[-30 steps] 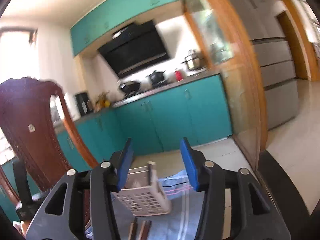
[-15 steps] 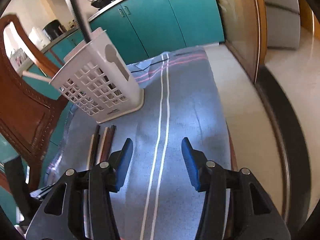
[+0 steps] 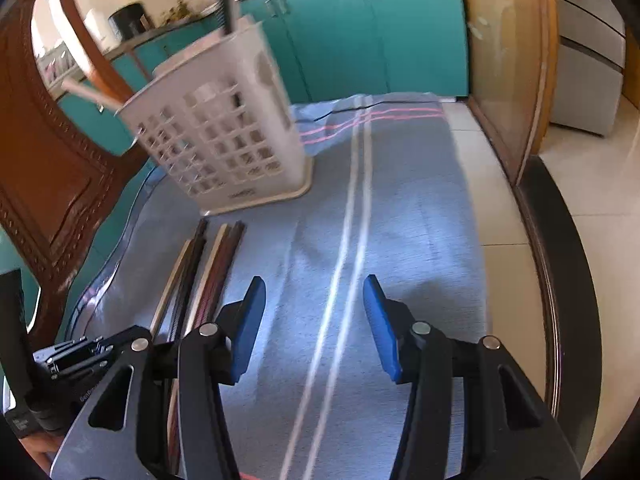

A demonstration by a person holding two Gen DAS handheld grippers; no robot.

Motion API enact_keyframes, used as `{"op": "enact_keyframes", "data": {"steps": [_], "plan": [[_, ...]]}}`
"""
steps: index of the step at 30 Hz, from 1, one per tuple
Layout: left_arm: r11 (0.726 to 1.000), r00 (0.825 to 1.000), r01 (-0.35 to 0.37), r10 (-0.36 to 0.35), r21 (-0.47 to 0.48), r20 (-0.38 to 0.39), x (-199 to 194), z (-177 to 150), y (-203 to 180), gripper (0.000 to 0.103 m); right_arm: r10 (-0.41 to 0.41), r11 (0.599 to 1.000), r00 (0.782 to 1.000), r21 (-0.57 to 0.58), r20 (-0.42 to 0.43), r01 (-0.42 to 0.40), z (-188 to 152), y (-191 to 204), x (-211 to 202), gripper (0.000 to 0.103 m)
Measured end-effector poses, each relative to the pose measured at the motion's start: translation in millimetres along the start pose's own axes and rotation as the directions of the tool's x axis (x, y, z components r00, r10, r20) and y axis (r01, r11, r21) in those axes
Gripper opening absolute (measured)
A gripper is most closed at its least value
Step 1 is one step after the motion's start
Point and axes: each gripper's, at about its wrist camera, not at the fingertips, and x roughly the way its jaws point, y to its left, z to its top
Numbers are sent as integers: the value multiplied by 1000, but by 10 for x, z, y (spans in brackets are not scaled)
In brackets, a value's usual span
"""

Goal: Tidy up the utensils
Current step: 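Move both open tools back down to the remaining chopsticks, then grasp a light wooden chopstick with the left tool while the right tool grasps a dark chopstick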

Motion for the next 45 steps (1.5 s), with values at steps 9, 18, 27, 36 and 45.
{"op": "enact_keyframes", "data": {"steps": [9, 18, 27, 36, 45], "plan": [[999, 999, 31, -31, -17, -16, 0, -53, 73, 10, 0, 984, 985, -174, -173, -31, -67, 682, 465, 40], [1000, 1000, 18, -18, -10, -14, -6, -56, 59, 9, -136, 975, 975, -198, -173, 101, 30, 855, 564, 37], [999, 999, 29, -29, -18, -16, -21, -68, 84, 9, -191, 958, 960, -253, -203, 137, 111, 966, 715, 13], [998, 997, 58, -58, -2, -59, -52, -87, 98, 7, -89, 996, 964, -16, -249, 88, -3, 199, 336, 6], [999, 997, 8, -6, 31, -72, 125, 190, 1, 10, -121, 992, 962, -76, -245, 105, 32, 238, 383, 14]]}}
